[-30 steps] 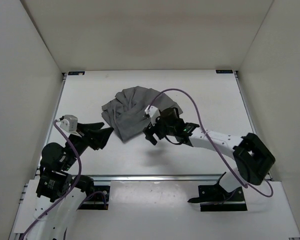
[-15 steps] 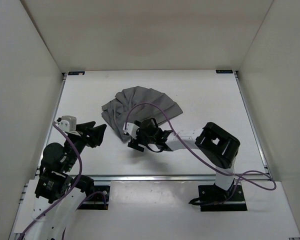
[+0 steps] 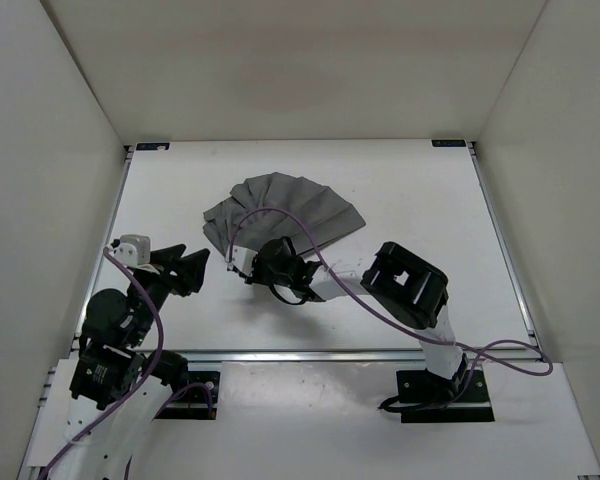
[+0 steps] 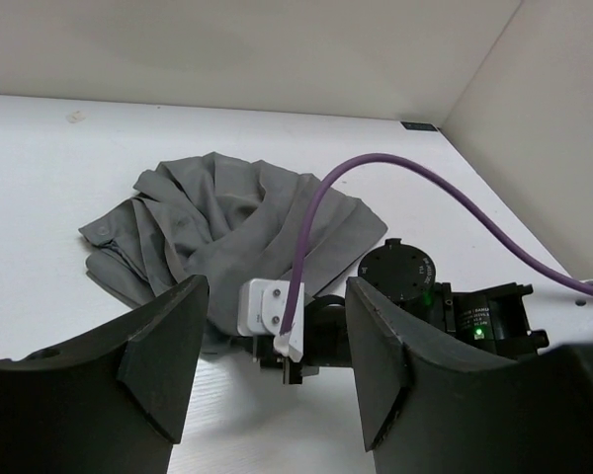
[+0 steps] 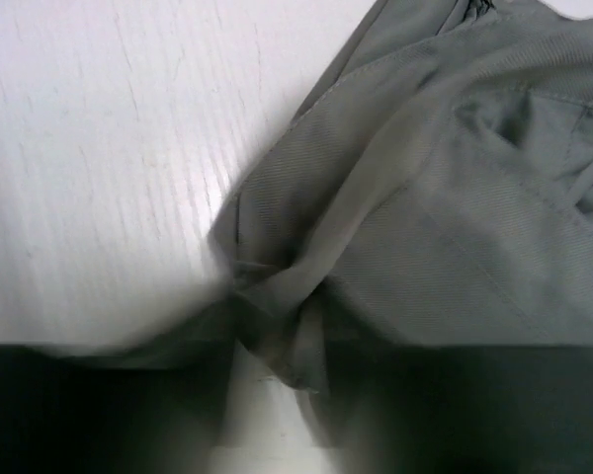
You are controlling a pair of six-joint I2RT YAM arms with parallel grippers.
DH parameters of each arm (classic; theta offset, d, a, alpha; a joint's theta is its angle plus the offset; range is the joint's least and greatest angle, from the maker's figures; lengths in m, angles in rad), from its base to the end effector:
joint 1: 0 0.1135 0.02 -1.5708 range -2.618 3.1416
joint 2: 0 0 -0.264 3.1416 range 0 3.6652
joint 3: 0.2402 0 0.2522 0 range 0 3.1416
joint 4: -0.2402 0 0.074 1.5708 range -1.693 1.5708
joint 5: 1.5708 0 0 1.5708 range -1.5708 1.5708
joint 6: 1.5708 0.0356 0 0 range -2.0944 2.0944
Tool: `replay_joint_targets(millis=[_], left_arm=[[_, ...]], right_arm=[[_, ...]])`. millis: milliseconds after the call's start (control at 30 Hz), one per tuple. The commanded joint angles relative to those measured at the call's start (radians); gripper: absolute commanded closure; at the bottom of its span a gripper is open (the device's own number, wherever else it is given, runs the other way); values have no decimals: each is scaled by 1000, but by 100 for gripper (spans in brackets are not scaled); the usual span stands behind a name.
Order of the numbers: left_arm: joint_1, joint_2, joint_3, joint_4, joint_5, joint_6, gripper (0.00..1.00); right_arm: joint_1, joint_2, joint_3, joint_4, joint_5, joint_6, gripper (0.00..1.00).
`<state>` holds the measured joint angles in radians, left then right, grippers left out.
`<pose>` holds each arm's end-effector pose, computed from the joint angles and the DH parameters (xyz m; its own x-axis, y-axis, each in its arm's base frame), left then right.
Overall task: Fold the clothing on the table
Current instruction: Flatten the skirt out
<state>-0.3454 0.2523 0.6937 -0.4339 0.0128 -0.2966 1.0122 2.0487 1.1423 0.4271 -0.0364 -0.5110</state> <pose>0.0655 -0.0241 0.3391 -0.0957 -0.2761 -0.9563 0.3374 0.8949 -0.2922 0.2305 0.3712 0.1415 0.2096 -0.5867 -0.7822 -0.8736 0.2469 -0.4193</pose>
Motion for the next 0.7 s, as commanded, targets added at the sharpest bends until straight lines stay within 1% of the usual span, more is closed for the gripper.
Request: replay_joint_targets(millis=[0, 67, 100, 133, 167, 200, 233, 267, 300, 333, 367, 400, 433, 500, 600, 667], left_arm=[[-3, -13, -20, -12, -37, 1, 32], [-7, -4, -17, -23, -36, 8, 33], [-9, 5, -11, -31, -51, 19, 33], [-7, 14, -10, -43, -51, 16, 33], [-6, 28, -2, -42, -44, 27, 33], [-4, 57, 3, -48, -22, 33, 34], [0, 94, -2, -43, -19, 37, 33], [12, 111, -8, -36, 27, 27, 34], [25, 149, -28, -13, 64, 14, 33], [37, 188, -49, 21, 113, -2, 34], [45, 209, -59, 43, 127, -12, 33], [54, 243, -86, 84, 157, -38, 33], [59, 273, -114, 110, 173, -59, 33], [43, 316, -143, 174, 156, -97, 34], [25, 378, -180, 211, 128, -136, 31], [28, 404, -215, 225, 127, -176, 30]], right_arm=[[-12, 13, 25, 26, 16, 29, 98], [-17, -24, 27, -63, 33, 69, 100], [-14, -72, 22, -135, 76, 115, 99], [-24, -158, -19, -169, 128, 152, 100], [-32, -204, -68, -223, 147, 255, 100], [-53, -317, -135, -278, 110, 366, 99], [-76, -428, -168, -296, 49, 414, 100], [-118, -531, -235, -327, 18, 534, 100], [-163, -568, -301, -347, -35, 627, 100], [-210, -647, -361, -352, -80, 703, 100], [-239, -707, -393, -355, -117, 736, 100], [-291, -732, -436, -363, -140, 788, 99], [-322, -778, -459, -367, -184, 828, 100], [-427, -835, -521, -381, -233, 859, 100], [-509, -884, -550, -401, -260, 865, 100], [-537, -894, -549, -407, -280, 858, 100]])
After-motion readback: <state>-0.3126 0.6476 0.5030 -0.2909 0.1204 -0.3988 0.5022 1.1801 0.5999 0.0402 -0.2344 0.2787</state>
